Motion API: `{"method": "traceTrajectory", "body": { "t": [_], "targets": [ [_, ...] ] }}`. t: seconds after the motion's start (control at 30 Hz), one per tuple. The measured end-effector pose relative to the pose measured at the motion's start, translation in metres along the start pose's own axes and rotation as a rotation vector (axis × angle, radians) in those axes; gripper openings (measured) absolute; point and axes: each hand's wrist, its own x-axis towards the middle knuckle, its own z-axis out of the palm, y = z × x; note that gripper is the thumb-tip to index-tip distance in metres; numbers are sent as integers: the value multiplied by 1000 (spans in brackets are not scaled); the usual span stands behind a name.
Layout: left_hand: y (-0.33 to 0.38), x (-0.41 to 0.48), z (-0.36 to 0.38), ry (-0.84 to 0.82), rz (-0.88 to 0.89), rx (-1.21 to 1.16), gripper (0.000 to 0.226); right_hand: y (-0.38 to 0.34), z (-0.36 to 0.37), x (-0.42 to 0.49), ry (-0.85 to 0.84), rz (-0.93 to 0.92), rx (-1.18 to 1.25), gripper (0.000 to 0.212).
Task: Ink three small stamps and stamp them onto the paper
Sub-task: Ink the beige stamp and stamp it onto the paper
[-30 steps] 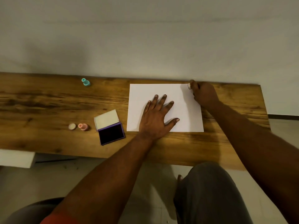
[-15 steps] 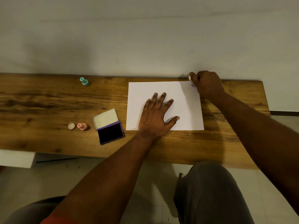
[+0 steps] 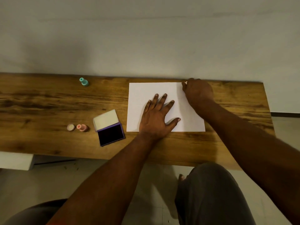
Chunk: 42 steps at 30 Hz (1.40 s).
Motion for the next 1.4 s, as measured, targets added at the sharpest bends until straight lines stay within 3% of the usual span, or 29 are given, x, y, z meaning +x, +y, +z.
{"method": "traceTrajectory", "body": {
  "t": [0.27,0.37,0.47,0.57,0.63,0.9,1.03,1.1,1.2,1.4],
  "targets": [
    [0,-1,-2,-1,4,11,81,1,-6,0,-23,-20,-16,50],
    [0,0,-3,1,4,8,80,10,-5,7,-30,-22,115,52],
    [0,-2,-3,-7,7,18,80,30,-11,9,28,176,555,57],
    [0,-2,-2,-5,9,34,80,40,-18,1,55,593,1285,52],
    [1,-3,-3,-5,19,29,80,41,-18,-8,8,699,1463,46],
    [7,-13,-20,84,40,-36,78,19,-33,-35,57,504,1372,32],
    [-4,-33,-38,158,40,-62,74,-4,-43,-47,56,360,1328,14],
    [-21,-52,-52,227,35,-61,72,-26,-48,-53,35,300,1307,23],
    [-62,-90,-78,333,-24,-76,68,-69,-58,-61,-15,216,1282,35],
    [-165,-175,-121,587,-310,-54,55,-189,-77,-84,-59,-85,1122,32]
  ]
}}
